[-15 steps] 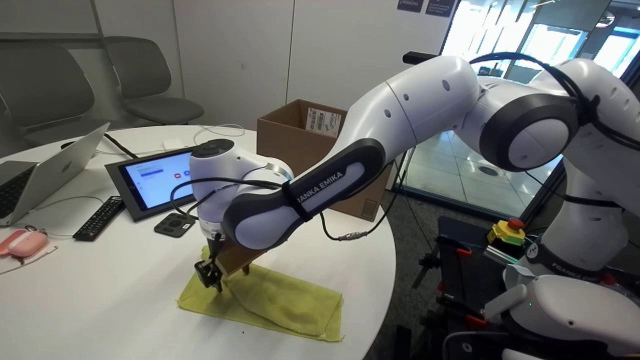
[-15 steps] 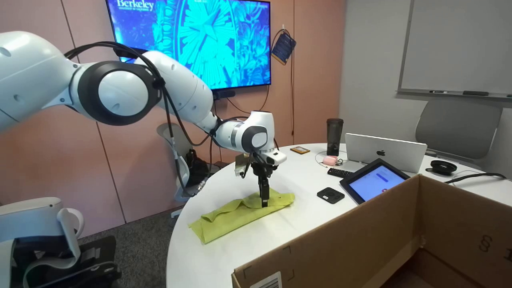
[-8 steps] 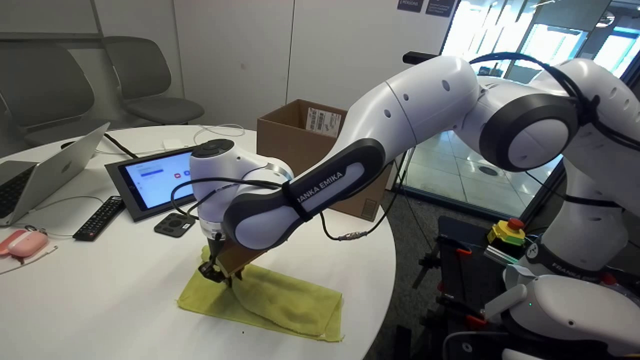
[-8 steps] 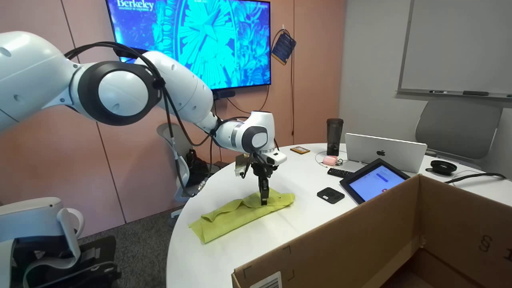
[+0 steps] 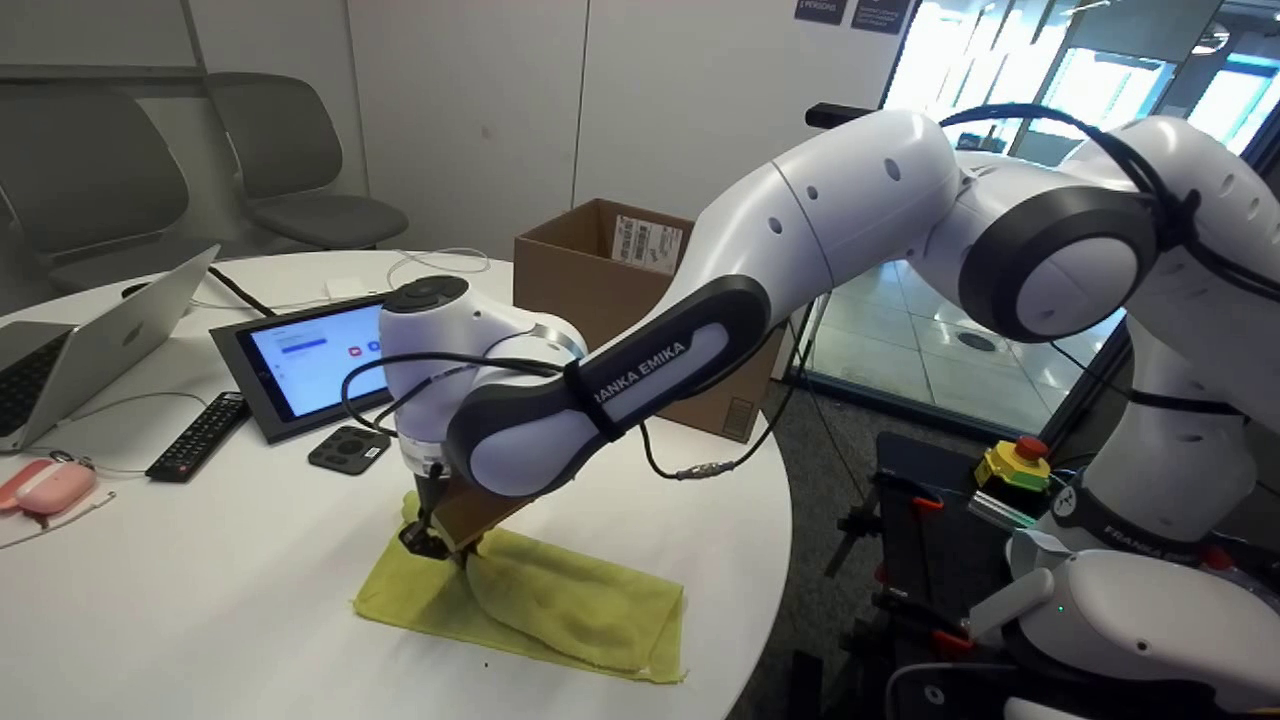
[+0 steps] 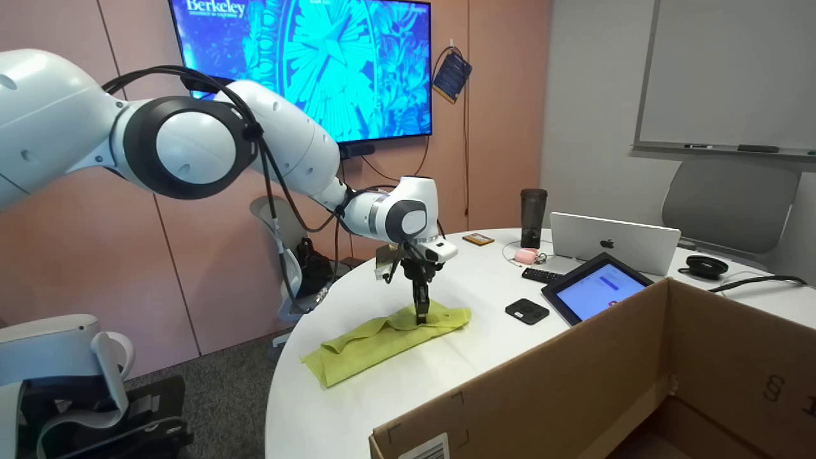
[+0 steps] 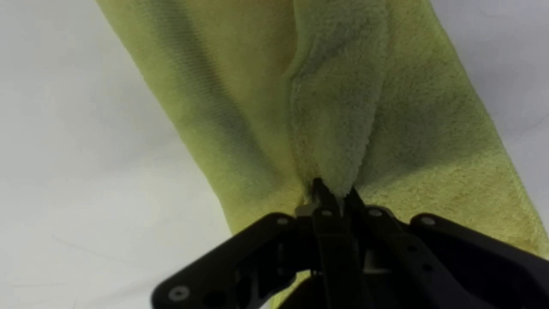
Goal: Pick up the pen, put it on the lime towel, fold the towel, pick up the folded towel and put it in the box.
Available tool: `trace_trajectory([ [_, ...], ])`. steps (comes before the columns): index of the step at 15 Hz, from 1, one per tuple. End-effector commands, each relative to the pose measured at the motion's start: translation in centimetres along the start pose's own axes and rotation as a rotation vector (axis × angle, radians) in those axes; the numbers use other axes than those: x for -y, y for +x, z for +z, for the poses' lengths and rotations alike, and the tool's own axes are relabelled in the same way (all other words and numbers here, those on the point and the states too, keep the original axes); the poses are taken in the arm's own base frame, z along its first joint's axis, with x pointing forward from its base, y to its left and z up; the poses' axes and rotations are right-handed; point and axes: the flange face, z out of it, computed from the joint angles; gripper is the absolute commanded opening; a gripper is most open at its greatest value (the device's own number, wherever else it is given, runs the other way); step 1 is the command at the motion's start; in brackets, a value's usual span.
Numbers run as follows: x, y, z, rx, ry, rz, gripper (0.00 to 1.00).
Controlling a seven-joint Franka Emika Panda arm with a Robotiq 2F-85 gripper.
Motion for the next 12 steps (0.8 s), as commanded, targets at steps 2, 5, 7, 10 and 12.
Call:
trace_trajectory([
  [2, 0.3, -0.1, -3.2, -0.046, 0.013, -0.015, 0.02],
  [5, 1.3, -0.9, -4.9, -0.084, 0.034, -0.028, 0.02],
  [7, 2.5, -1.9, -5.4, -0.109, 0.044, -0.052, 0.02],
  [10, 4.8, -4.3, -3.7, -0.122, 0.017, -0.106, 0.02],
  [12, 6.2, -6.0, -1.9, -0.104, -0.023, -0.135, 0.02],
])
